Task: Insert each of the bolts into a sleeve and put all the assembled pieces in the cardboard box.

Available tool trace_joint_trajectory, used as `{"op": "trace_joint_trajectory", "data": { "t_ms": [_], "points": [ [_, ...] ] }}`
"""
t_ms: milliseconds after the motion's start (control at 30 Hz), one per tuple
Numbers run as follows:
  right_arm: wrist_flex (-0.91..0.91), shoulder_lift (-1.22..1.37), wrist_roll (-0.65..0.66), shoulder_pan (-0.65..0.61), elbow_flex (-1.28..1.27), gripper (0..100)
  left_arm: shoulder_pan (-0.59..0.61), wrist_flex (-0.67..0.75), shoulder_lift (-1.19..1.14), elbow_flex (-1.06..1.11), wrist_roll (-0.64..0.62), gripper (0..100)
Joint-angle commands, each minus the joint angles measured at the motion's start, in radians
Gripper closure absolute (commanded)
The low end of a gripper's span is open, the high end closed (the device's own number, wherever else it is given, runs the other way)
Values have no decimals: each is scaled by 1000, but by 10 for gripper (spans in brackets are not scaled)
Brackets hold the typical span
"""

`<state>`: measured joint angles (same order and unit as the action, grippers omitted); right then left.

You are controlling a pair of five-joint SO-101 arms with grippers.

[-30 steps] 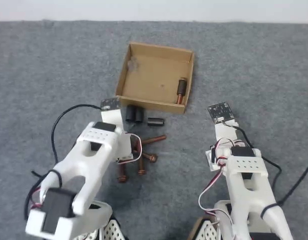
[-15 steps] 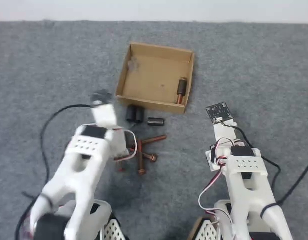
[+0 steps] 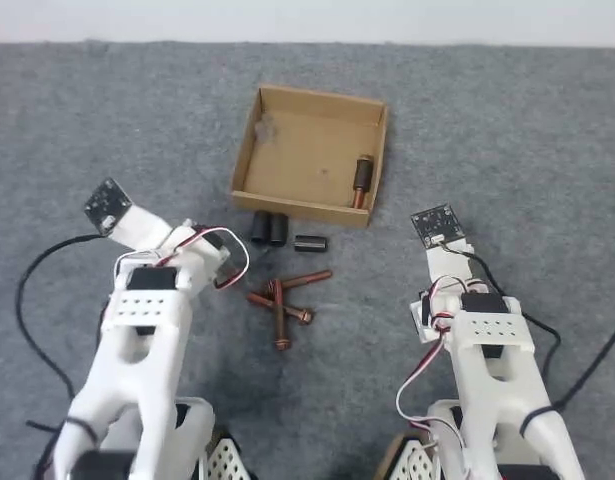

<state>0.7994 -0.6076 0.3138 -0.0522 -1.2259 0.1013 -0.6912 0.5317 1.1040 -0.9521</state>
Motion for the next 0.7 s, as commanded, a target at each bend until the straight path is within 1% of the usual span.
{"op": "trace_joint_trajectory", "data": {
  "t_ms": [0, 100, 200, 300, 367, 500, 567, 667],
  "points": [
    [-10, -42, 20, 12, 5, 991, 20, 83, -121, -24, -8, 986],
    [-10, -44, 20, 12, 5, 991, 31, 101, -164, -24, 17, 930],
    [-10, -44, 20, 12, 5, 991, 29, 92, -153, -16, 34, 817],
    [-10, -44, 20, 12, 5, 991, 29, 18, -114, -24, 34, 743],
    [-10, -44, 20, 12, 5, 991, 28, -26, -66, -24, 48, 739],
    [-10, -44, 20, 10, 5, 991, 29, -133, 60, -24, 166, 745],
    [-10, -44, 20, 10, 5, 991, 23, -204, 127, -24, 255, 776],
    [-12, -44, 20, 8, 5, 991, 21, -276, 203, -24, 451, 865]
  ]
}}
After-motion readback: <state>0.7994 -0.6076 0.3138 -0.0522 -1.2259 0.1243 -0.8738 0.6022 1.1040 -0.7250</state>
